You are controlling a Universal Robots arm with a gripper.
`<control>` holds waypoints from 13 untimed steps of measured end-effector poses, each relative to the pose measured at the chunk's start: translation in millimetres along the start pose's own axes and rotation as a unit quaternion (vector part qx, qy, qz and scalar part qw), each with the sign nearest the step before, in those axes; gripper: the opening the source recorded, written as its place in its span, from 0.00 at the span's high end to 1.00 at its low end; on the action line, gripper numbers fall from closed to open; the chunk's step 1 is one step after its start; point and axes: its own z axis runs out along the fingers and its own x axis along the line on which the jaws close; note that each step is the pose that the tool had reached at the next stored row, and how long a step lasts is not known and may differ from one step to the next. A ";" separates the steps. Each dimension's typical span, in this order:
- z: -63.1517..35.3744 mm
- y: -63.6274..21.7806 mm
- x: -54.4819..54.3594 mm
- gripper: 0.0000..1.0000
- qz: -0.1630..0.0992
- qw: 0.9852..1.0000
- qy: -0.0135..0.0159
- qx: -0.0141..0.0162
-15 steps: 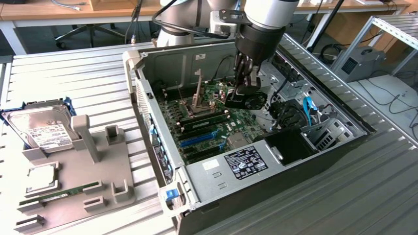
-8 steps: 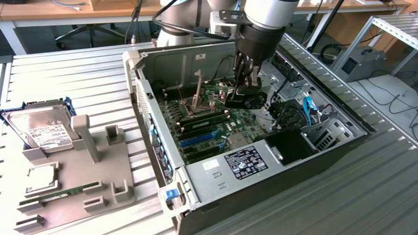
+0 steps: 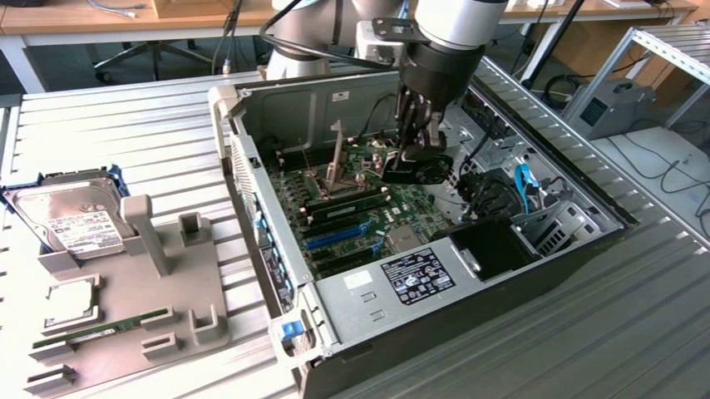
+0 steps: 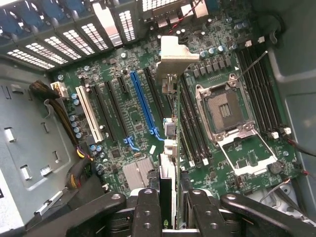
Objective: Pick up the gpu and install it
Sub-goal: 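Insert the gpu into the slot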
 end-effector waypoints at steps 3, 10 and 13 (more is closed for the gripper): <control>0.0 0.0 0.0 0.74 -0.005 1.000 0.000 0.000; 0.0 0.0 0.0 0.74 -0.017 1.000 0.000 0.000; 0.0 0.0 0.0 0.74 -0.022 1.000 0.000 -0.001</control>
